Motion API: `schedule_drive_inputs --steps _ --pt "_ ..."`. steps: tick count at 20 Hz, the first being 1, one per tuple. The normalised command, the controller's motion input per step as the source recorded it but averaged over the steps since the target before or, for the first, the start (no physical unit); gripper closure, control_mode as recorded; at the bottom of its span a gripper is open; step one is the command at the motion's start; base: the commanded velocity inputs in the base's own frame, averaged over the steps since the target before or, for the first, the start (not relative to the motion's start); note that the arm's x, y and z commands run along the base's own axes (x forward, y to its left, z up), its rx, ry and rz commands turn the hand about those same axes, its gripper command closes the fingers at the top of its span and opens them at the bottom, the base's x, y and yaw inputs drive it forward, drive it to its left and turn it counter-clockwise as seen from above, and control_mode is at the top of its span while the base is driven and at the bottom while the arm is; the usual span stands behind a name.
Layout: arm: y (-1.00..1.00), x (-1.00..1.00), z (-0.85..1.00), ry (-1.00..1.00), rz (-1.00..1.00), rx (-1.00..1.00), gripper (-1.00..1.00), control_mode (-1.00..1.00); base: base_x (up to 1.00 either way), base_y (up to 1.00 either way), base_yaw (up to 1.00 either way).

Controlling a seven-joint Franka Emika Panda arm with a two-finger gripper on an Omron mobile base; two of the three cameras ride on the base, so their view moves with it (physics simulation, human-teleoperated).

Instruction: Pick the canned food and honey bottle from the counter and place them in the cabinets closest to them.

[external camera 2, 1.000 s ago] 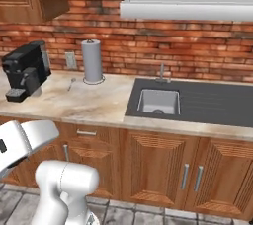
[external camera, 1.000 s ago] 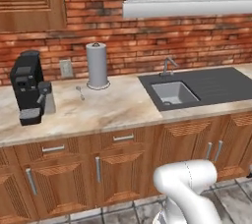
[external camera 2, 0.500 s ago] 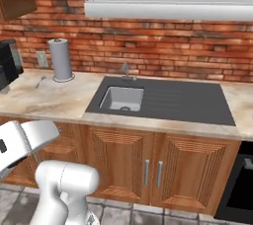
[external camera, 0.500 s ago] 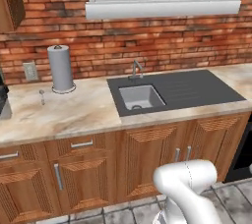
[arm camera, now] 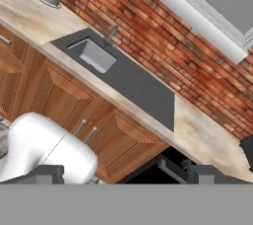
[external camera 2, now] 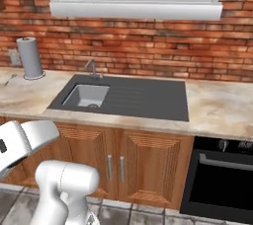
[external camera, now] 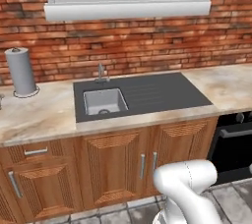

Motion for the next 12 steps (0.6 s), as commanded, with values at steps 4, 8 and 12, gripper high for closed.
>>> schedule_drive_inputs --steps 4,8,12 --pt "0.0 0.0 0.0 0.0 0.0 0.0 -1.0 1.0 0.11 -0.8 0.0" --pt "0.0 0.0 0.0 0.0 0.0 0.0 -1.0 1.0 0.1 -0.82 0.0" --pt "0.0 0.0 0.0 0.0 0.0 0.0 -1.0 1.0 0.1 -0.82 0.0"
